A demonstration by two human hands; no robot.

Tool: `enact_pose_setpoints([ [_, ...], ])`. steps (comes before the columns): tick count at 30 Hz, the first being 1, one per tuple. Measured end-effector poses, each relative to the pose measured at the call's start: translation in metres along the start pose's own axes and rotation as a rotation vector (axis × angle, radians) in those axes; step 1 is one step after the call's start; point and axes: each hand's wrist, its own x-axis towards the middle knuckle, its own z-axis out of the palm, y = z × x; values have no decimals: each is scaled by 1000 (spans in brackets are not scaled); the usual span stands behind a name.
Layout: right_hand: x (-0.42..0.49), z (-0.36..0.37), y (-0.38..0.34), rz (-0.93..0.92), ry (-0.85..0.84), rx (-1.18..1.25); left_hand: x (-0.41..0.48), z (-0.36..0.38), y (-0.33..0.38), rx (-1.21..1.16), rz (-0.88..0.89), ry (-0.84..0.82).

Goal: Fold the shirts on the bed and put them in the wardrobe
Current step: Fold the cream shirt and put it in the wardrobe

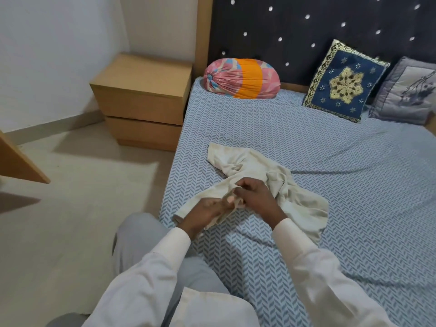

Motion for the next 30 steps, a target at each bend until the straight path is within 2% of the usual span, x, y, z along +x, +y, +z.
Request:
enact_pose_setpoints([
  [1,0,6,-6,-31,-56,-35,-3,8,7,-114,-1,-54],
  [3,-3,16,-12,-87,-190,-136,-4,14,9,-315,-1,12],
  [5,-7,22,-13,-120,-332,-213,-1,11,4,-378,-29,140],
  [7,-10,27,-8,-114,-388,-252,2,3,-8,-329,-62,268],
  [13,-10,30,20,-165,-215,-429,3,-9,-28,144,-29,522],
  [17,-1,30,36,-273,-72,-611,2,-8,-20,242,112,465],
  [20,10,27,33,-324,2,-684,4,-10,-9,245,202,496],
  [23,15,17,23,-254,3,-700,8,-22,-4,225,219,554],
  [27,25,-5,51,-37,-95,-866,8,-34,8,95,270,465],
  [28,26,-13,63,11,-77,-906,8,-34,12,60,266,458],
  [30,22,-29,84,97,62,-887,8,-36,14,38,255,488],
])
